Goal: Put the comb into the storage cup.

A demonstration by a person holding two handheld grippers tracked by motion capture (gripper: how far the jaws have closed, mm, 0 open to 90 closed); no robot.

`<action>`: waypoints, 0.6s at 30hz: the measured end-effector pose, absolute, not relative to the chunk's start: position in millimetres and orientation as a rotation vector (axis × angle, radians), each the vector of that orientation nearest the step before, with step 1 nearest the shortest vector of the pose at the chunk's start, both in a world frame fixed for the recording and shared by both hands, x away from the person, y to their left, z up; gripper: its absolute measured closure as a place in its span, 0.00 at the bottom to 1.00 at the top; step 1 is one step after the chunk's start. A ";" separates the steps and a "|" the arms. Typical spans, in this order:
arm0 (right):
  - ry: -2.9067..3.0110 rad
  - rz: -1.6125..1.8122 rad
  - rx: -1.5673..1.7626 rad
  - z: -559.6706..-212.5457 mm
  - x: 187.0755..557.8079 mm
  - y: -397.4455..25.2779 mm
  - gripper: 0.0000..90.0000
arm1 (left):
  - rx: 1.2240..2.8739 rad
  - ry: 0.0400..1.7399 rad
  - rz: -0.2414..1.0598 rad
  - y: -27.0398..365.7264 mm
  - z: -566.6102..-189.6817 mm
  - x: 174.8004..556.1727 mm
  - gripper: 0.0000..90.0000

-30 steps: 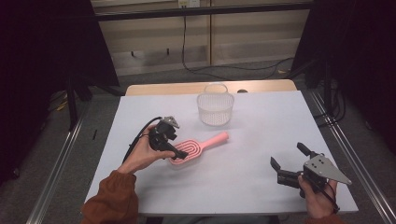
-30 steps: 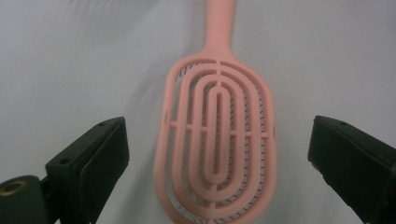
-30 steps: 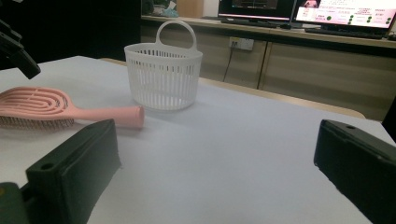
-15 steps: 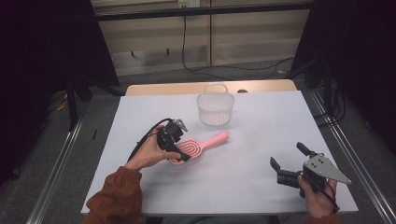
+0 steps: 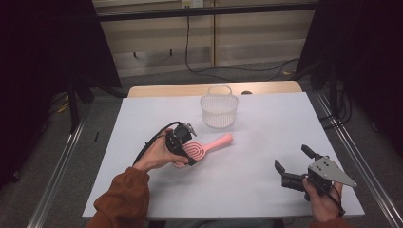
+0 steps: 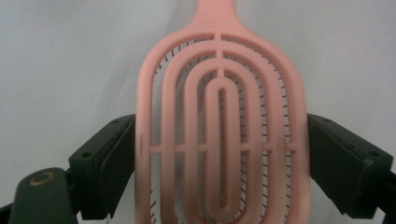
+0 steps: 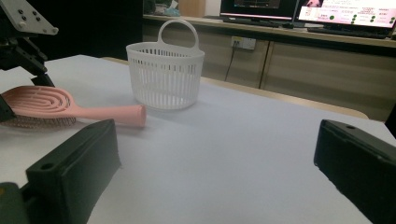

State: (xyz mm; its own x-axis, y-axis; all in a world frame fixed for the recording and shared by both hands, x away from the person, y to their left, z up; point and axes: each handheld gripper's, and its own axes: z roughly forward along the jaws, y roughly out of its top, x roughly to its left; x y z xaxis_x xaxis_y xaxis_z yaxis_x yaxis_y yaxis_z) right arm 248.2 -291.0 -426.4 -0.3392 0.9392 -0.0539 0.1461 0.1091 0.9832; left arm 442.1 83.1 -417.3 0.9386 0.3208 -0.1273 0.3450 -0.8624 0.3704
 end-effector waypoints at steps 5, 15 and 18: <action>1.621 1.308 1.087 -426.3 248.0 -291.0 0.00 | 2.729 0.469 -0.116 79.4 -421.3 442.3 0.20; 1.621 1.307 1.087 -426.5 248.1 -291.1 0.00 | 2.741 0.461 -0.140 79.5 -420.9 444.8 0.22; 1.623 1.307 1.086 -426.5 248.1 -291.0 0.00 | 2.744 0.476 -0.139 78.1 -420.8 444.3 0.21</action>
State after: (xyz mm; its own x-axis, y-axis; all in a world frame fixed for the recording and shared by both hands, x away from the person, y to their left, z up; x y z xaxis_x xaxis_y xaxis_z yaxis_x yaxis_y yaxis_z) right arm 248.1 -291.0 -426.5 -0.3391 0.9392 -0.0539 0.1473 0.1096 0.9830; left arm 444.3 78.1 -420.8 0.9387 0.3083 -0.1540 0.3428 -0.8818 0.3239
